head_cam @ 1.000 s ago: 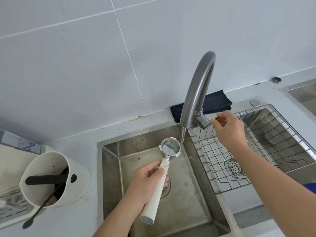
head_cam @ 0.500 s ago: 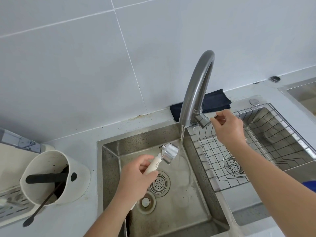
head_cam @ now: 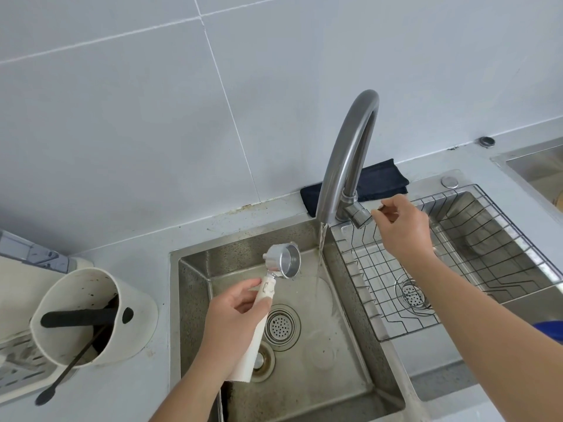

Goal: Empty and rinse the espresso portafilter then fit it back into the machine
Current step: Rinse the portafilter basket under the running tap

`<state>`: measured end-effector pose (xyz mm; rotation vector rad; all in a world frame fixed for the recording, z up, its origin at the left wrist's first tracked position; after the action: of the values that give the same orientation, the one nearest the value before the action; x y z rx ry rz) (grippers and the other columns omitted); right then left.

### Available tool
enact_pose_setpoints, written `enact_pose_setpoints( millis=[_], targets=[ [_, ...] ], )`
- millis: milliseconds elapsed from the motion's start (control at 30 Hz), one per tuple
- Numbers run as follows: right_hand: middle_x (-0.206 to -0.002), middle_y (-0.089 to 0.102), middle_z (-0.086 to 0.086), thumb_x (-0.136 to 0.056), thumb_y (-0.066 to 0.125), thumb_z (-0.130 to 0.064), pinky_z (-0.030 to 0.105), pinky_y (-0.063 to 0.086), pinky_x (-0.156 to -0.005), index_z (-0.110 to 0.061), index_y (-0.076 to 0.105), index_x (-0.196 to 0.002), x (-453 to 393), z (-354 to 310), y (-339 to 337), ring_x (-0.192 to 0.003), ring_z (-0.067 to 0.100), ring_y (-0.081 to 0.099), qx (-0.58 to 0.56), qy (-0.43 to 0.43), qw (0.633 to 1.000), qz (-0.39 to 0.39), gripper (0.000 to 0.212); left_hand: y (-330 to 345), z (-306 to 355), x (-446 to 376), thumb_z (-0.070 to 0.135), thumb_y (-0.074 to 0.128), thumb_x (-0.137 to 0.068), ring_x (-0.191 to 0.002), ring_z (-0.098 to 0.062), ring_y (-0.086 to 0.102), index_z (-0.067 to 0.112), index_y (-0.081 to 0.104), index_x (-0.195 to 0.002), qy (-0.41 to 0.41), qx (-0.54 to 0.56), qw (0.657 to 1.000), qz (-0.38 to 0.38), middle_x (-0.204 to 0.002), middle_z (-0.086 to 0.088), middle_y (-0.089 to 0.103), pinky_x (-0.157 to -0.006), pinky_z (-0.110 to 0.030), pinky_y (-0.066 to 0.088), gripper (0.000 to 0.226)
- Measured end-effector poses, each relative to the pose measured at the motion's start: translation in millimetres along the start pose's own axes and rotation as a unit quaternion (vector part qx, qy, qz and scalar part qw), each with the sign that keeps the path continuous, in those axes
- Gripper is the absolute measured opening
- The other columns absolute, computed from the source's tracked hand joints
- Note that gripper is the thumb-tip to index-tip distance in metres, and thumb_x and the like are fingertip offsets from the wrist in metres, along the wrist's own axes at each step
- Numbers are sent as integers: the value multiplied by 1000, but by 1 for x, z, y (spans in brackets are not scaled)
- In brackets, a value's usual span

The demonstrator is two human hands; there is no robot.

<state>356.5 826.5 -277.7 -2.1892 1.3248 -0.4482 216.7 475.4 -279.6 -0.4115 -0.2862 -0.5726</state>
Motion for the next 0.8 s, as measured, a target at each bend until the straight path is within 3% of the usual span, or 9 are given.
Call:
enact_pose_setpoints(
  millis=[133,300,600,800],
  targets=[
    [-81,64,-13,-93,67,-27,17,41,-52,-26,56,-97,0,0,0,-71,3,61,8,2,1000,-1,11,14,-13,3,6,70,-85,-63,-18,71,40,77,-93,-54,98,994,-22,-82,-5,79,-50,-29,55,36],
    [-79,64,-13,-93,67,-27,19,42,-51,-26,56,-95,-1,-2,-1,-70,4,61,19,-3,1000,-1,11,26,-21,4,4,69,-83,-76,-29,74,32,80,-92,-81,171,980,-56,-87,-18,77,-73,-42,59,31],
    [-80,63,-14,-93,66,-25,23,45,-52,-26,55,-97,-2,-5,-1,-71,5,61,25,-8,1000,-1,12,26,-18,1,4,68,-86,-76,-29,73,16,77,-104,-92,201,974,-58,-88,-21,76,-72,-39,59,23],
    [-81,63,-14,-94,66,-26,26,48,-56,-25,55,-100,-3,-4,-1,-72,7,62,30,-11,999,0,12,30,-15,2,5,69,-86,-79,-29,74,23,79,-95,-99,207,971,-59,-90,-18,77,-76,-41,59,22]
  ],
)
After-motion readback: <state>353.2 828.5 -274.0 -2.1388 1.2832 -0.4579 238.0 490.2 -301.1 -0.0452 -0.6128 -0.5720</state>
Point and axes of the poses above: each hand's wrist, its own x-axis away from the middle knuckle, its own y-axis out of the palm, z = x × y, the point moved 10 cm from there along -x, towards the middle knuckle
